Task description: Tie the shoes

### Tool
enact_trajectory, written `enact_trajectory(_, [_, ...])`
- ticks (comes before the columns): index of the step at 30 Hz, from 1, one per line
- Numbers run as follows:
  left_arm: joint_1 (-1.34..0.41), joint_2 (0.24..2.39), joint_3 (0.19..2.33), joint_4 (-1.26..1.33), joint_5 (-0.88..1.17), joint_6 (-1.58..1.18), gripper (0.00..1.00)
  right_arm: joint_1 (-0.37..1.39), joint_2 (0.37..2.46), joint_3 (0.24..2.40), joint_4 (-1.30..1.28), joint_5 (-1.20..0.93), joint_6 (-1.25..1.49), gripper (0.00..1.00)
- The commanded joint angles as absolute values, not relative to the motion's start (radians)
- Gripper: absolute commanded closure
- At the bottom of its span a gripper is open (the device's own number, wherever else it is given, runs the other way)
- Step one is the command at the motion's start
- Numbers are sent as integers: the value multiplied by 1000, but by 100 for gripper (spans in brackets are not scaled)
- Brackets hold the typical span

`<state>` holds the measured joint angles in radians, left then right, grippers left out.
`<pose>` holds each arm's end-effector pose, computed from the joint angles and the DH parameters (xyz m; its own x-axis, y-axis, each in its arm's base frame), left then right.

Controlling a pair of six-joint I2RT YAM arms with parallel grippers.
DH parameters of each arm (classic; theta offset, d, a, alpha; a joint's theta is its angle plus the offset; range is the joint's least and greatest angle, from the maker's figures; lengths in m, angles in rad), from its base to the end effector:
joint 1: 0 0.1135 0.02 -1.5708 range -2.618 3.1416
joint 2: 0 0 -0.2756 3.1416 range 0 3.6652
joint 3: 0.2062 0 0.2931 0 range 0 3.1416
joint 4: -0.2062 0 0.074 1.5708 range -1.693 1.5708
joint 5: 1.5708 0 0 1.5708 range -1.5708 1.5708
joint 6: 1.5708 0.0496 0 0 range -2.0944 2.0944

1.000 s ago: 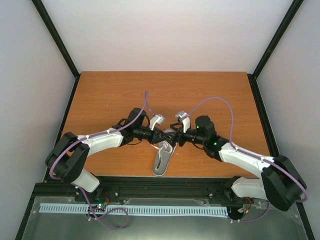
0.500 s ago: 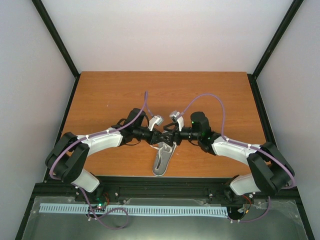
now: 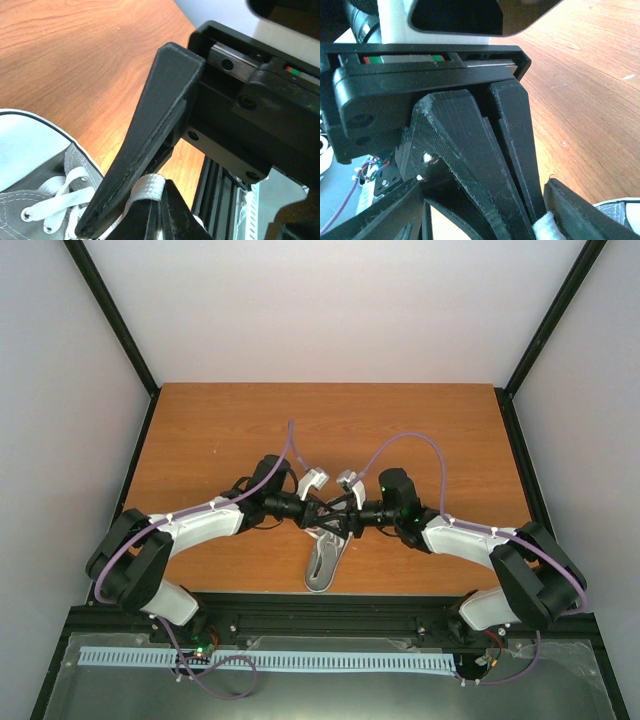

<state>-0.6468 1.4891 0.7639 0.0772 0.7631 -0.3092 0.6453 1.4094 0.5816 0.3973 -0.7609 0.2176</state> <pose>0.2503 -0.2320 0.1765 -0.7252 0.2721 -0.6325 0.6872 0.3437 -0.6400 0.2302 0.2161 0.1690 -0.5277 -0.2015 -0.8252 -0.8422 0.2511 0.4772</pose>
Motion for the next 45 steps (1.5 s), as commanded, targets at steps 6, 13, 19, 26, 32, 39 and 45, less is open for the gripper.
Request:
enact_trajectory(6, [-644, 1460, 787, 116, 785, -313, 96, 650, 1416, 555, 394, -815, 189, 47])
enact_trajectory(13, [-644, 1464, 786, 125, 795, -320, 96, 653, 1458, 562, 403, -829, 183, 51])
enact_trajectory(19, [-644, 1467, 786, 129, 804, -325, 96, 663, 1499, 568, 412, -828, 175, 48])
enact_trajectory(26, [-643, 1470, 788, 129, 818, -325, 96, 664, 1512, 566, 427, -789, 174, 42])
enact_trajectory(32, [-643, 1463, 788, 124, 804, -325, 97, 665, 1519, 571, 437, -782, 178, 51])
enact_trajectory(39, [-637, 1450, 780, 127, 796, -328, 97, 664, 1513, 555, 438, -761, 181, 69])
enact_trajectory(45, [-636, 1451, 778, 136, 804, -337, 97, 664, 1503, 542, 448, -723, 192, 87])
